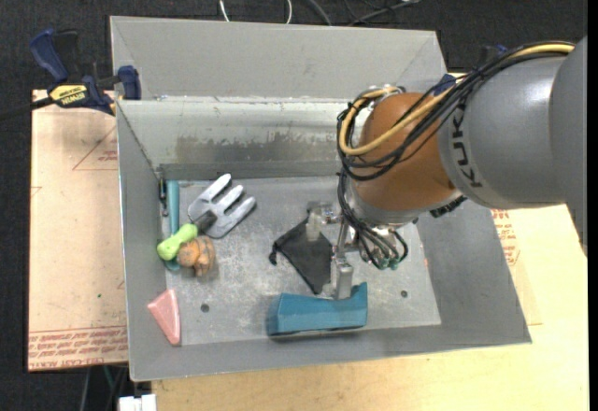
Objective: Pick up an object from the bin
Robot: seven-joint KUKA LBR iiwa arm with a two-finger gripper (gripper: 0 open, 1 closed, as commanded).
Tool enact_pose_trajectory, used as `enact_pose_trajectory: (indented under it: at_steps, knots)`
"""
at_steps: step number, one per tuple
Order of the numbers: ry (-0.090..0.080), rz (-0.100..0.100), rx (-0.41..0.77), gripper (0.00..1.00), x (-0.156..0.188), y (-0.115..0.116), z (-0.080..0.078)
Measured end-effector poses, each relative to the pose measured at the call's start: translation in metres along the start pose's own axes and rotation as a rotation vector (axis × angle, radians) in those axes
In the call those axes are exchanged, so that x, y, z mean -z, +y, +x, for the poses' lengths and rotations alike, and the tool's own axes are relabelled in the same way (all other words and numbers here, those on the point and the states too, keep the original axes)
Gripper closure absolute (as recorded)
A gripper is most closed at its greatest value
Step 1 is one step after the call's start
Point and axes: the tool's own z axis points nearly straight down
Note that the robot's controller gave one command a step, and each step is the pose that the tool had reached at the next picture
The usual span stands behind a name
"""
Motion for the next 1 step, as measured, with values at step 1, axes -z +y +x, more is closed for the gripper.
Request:
enact_pose_trajectory:
  at_steps: [1]
  knots:
    - [-0.002,-0.002,0.176,0.00,-0.0112,-0.0317,0.0030]
